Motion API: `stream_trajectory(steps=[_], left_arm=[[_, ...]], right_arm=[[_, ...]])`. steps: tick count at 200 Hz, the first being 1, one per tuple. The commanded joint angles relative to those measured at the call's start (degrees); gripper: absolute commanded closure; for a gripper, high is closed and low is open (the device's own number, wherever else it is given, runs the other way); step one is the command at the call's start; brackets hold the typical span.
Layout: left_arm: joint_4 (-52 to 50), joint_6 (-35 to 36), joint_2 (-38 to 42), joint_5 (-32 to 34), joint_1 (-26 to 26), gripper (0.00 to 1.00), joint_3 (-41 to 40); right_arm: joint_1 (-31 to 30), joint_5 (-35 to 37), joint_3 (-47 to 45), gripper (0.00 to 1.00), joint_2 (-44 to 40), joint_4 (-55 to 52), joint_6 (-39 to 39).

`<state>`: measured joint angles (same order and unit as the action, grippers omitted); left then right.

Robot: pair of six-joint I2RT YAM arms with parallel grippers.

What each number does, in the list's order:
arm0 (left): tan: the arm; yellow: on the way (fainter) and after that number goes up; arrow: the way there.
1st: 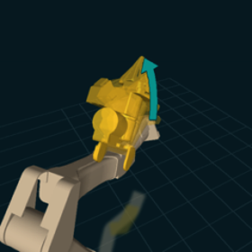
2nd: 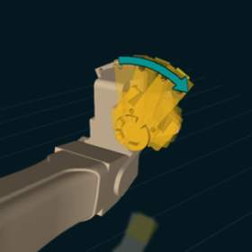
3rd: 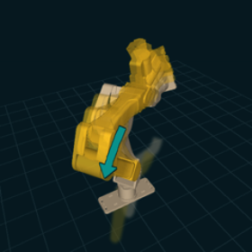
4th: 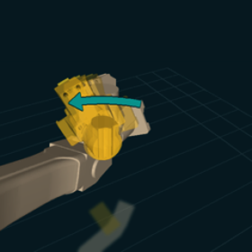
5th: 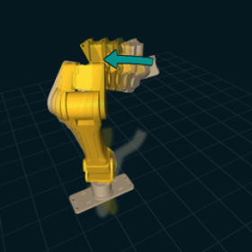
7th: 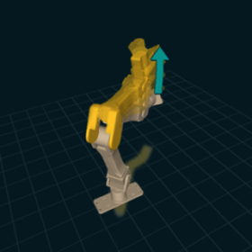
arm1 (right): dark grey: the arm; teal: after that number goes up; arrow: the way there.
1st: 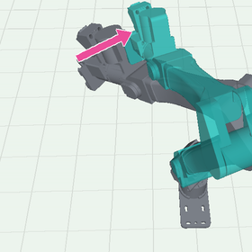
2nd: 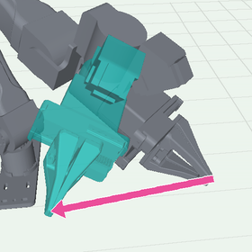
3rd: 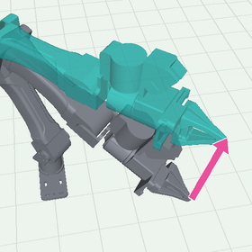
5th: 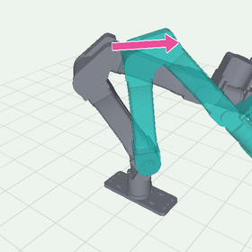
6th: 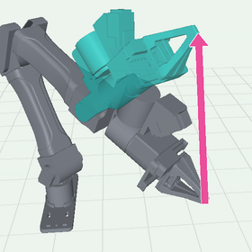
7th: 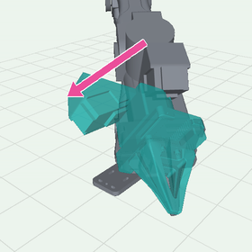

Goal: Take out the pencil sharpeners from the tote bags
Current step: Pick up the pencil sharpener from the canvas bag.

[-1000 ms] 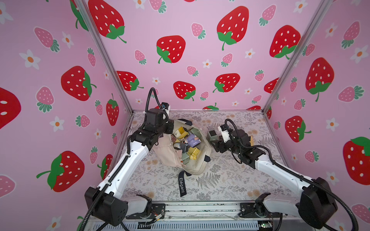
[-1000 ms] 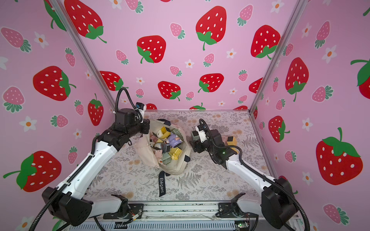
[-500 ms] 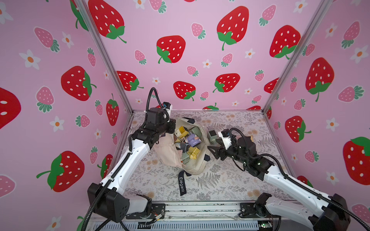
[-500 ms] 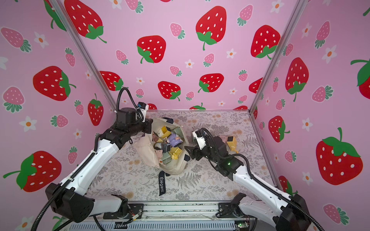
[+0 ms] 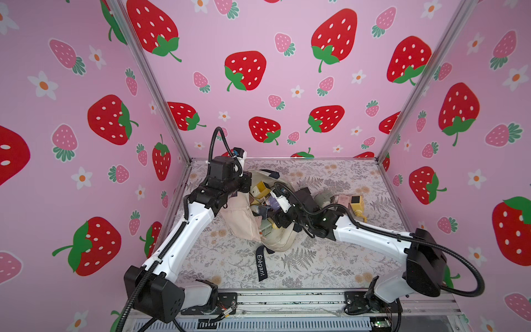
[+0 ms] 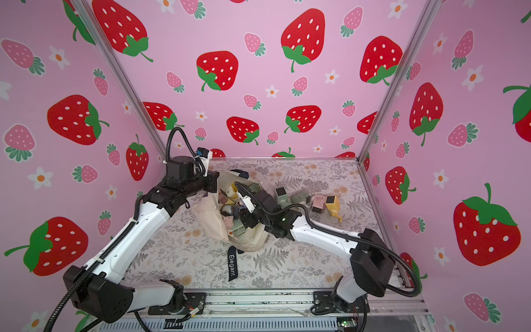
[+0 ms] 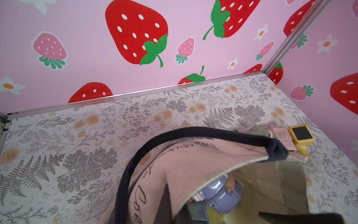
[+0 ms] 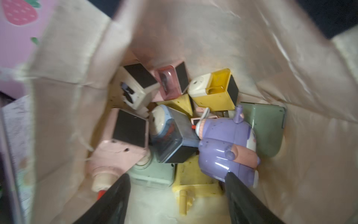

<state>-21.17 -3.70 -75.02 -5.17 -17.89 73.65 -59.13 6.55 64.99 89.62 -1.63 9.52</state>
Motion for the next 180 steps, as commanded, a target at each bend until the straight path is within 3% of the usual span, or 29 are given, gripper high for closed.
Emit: stream_trajectory(steps=[1, 44, 114, 180], left_arm=[[6.2, 0.4, 1.1, -0.9, -0.2, 1.00, 1.5], [6.1, 0.8, 0.9, -0.3, -0.1, 1.00, 1.5], [5.9, 0.9, 0.5, 0.3, -0.1, 1.00, 1.7], [5.9, 0.9, 0.4, 0.4, 0.0, 1.00, 1.7]], right_arm=[[-0.1, 11.1, 5.1, 0.18, 3.8, -5.3, -2.1], [1.0, 15.6, 12.4, 0.00, 11.4, -12.3, -2.3], [3.6, 17.5, 16.2, 0.01, 16.8, -16.2, -0.9], [5.2, 13.6, 23.7, 0.00, 25.4, -21.0, -1.2]])
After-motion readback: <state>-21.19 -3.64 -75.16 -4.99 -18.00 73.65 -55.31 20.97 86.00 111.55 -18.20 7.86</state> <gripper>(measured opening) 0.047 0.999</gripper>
